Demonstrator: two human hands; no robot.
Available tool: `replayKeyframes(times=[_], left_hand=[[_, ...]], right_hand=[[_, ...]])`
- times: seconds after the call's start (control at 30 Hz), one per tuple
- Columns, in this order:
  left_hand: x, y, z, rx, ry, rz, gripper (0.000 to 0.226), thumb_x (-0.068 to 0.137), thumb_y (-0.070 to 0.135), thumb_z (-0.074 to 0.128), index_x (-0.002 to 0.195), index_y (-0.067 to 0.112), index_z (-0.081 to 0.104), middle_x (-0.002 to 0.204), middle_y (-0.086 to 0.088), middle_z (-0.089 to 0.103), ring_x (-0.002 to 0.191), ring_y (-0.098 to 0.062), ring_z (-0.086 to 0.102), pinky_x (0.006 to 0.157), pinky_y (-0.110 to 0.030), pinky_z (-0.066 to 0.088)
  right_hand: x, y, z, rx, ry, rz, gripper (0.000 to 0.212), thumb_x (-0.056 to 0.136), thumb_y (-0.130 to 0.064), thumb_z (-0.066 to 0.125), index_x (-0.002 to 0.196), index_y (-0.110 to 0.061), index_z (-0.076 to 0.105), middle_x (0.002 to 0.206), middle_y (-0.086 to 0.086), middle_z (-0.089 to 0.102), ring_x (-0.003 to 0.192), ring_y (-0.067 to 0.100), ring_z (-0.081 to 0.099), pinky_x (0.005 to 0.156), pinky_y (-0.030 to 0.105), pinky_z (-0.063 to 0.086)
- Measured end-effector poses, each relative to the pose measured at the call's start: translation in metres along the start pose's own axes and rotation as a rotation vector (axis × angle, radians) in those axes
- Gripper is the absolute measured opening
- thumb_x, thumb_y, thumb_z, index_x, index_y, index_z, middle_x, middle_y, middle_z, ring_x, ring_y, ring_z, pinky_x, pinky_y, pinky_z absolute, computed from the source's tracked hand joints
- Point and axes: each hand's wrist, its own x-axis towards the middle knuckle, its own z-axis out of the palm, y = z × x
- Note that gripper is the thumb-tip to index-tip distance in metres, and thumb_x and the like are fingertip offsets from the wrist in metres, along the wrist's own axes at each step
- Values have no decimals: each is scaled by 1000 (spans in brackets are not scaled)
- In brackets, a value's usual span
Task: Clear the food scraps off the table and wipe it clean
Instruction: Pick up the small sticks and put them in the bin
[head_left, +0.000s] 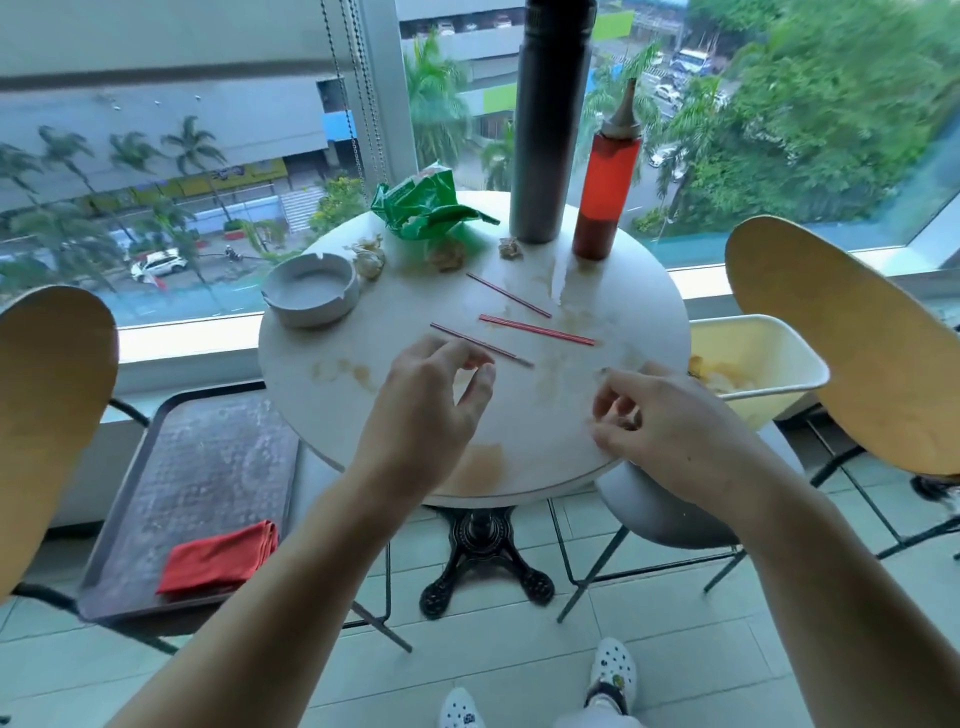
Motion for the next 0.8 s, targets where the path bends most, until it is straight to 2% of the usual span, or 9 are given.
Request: replayKeyframes(times=[0.13, 0.23, 0.37, 0.47, 0.57, 0.67, 0.73, 0.8], left_hand=[[1, -9, -3, 3, -4, -10, 17, 98, 33, 61, 106, 25, 73, 101, 13, 57, 102, -7, 58, 81, -10, 35], [5, -15, -5, 13, -1, -13, 16, 98, 33, 61, 106, 25, 73, 101, 11, 59, 102, -9, 58, 85, -16, 38], [14, -17, -7, 20, 11, -36, 17, 98, 33, 61, 106, 25, 73, 102, 11, 60, 97, -6, 57, 81, -14, 36], [23, -16, -5, 40, -5, -45, 17, 98, 31, 61, 107, 24, 73, 102, 9, 63, 90, -9, 56, 77, -15, 37], [34, -16, -1, 56, -26, -36, 16, 96, 30, 63, 109, 25, 73, 102, 8, 65, 97, -13, 61, 84, -26, 48], [45, -16, 3, 70, -51, -25, 17, 94, 29, 66, 110, 27, 73, 102, 8, 65, 99, -14, 62, 88, -35, 54], [53, -15, 6, 92, -76, -9, 17, 93, 26, 69, 110, 26, 74, 101, 7, 64, 98, -15, 62, 89, -36, 53], [58, -14, 8, 108, -109, 5, 18, 93, 23, 70, 110, 24, 74, 99, 6, 63, 97, -18, 61, 89, -35, 52]], right_hand=[[1, -3, 2, 26, 2, -7, 9, 89, -24, 66, 87, -33, 66, 89, -11, 62, 82, 7, 60, 75, 28, 48], [8, -6, 1, 6, -5, -9, 11, 90, -21, 63, 90, -32, 66, 88, -10, 65, 83, 12, 59, 73, 27, 44], [24, -11, -7, 30, 15, -35, 16, 91, -18, 58, 96, -27, 70, 92, -8, 62, 83, 12, 58, 68, 26, 41], [47, -17, -10, 93, 17, -100, 22, 91, -12, 55, 96, -27, 71, 92, -9, 57, 82, 9, 57, 64, 16, 40], [74, -25, -8, 132, 42, -142, 29, 93, -7, 47, 98, -24, 70, 95, -9, 57, 85, 12, 56, 63, 9, 36], [100, -31, -2, 133, 49, -149, 29, 97, -9, 40, 101, -21, 66, 90, -4, 56, 82, 16, 51, 61, 18, 36], [115, -32, 3, 104, 37, -139, 24, 99, -15, 39, 100, -21, 62, 88, -2, 55, 83, 19, 51, 64, 29, 37], [125, -30, 9, 67, 25, -122, 18, 100, -23, 43, 97, -20, 60, 91, 2, 60, 87, 24, 55, 70, 33, 41]])
